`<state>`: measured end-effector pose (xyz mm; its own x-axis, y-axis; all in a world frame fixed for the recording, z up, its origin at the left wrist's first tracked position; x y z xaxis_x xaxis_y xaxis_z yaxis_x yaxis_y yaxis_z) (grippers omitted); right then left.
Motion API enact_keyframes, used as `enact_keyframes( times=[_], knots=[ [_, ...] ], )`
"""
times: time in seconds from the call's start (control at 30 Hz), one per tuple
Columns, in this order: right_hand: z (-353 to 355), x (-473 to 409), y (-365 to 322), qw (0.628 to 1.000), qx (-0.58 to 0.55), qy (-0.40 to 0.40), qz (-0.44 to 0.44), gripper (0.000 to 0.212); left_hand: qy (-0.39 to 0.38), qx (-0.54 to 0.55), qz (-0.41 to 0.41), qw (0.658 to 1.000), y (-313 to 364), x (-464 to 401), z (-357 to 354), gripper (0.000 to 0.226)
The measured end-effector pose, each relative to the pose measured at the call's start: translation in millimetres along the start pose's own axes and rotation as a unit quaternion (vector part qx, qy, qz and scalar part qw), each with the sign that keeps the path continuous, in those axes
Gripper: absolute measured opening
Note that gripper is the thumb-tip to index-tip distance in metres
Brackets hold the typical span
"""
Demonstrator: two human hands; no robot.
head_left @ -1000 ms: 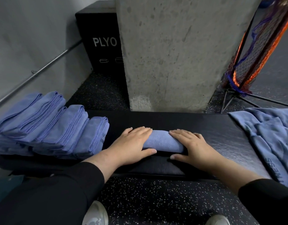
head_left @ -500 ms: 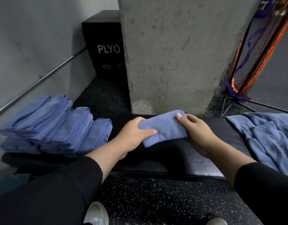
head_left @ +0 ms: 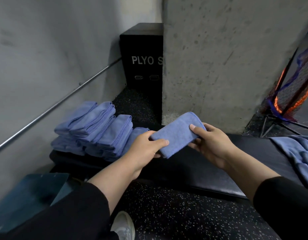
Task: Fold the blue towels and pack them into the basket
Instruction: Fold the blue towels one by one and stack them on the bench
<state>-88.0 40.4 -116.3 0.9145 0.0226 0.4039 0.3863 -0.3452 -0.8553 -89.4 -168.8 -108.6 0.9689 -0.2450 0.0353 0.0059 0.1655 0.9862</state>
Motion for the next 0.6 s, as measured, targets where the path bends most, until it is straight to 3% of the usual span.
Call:
enact_keyframes(
  times=[0.2, 0.27, 0.43, 0.6],
  knots=[
    [-56.0, -26.6, 9.8, 1.000, 0.019, 0.008, -0.017, 0.036, 0.031, -0.062, 0.013, 0.997, -2.1, 14.0, 55.7, 0.024],
    [-71.9, -37.9, 11.3, 0.999, 0.030, 0.012, -0.026, 0.035, 0.045, -0.134, 0.008, 0.990, -3.4, 15.7, 73.8, 0.026],
    [-102.9, -69.0, 5.1, 0.992, 0.122, 0.021, -0.033, 0.027, 0.058, -0.386, -0.011, 0.921, -0.6, 15.7, 108.3, 0.030],
    [-120.7, -95.4, 8.0, 0.981, 0.186, 0.029, -0.048, 0.026, 0.057, -0.460, -0.069, 0.883, 11.3, 16.9, 112.7, 0.021]
  ],
)
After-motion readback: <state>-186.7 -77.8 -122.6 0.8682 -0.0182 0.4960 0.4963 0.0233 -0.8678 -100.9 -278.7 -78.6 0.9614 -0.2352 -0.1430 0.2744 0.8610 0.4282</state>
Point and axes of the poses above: each hand's wrist, its own x-axis away from the middle knuckle, its own z-axis out of the back of the hand, y = z × x, the point moved 4 cm from there along -x, towards the middle knuckle, and after that the axes turned 10 degrees about -z, right-handed, at the moved point
